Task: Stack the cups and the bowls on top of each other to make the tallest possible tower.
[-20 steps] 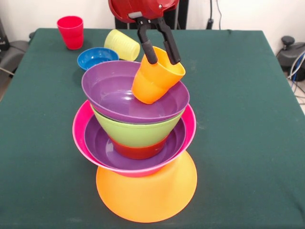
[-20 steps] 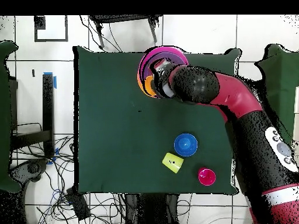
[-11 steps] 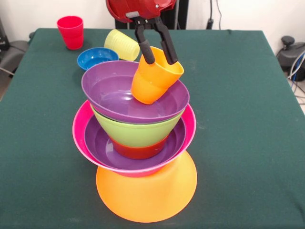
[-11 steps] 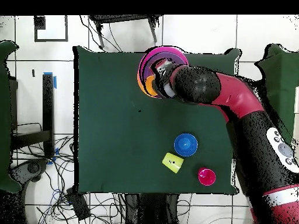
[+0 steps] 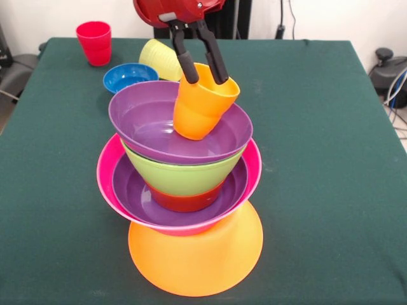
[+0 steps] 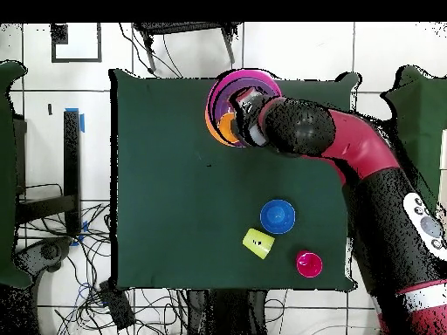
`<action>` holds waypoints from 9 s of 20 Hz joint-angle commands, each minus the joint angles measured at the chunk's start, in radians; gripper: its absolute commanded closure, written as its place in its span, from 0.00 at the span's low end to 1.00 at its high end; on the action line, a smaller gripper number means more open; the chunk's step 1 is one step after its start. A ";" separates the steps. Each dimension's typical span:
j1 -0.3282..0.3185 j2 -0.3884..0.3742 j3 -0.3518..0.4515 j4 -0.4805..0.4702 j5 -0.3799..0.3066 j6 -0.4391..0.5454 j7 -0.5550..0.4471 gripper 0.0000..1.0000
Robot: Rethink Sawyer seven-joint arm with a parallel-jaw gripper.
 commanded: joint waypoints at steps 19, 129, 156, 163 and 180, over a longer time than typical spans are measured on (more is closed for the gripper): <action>-0.070 -0.042 -0.016 0.116 -0.025 0.135 -0.154 0.00; -0.647 0.289 0.043 0.526 -0.582 -0.069 -0.170 0.00; -0.659 0.333 0.033 0.424 -0.584 -0.009 -0.257 0.00; -0.667 0.316 0.044 0.417 -0.576 0.012 -0.273 0.00; -0.661 0.346 0.041 0.399 -0.581 0.012 -0.274 0.00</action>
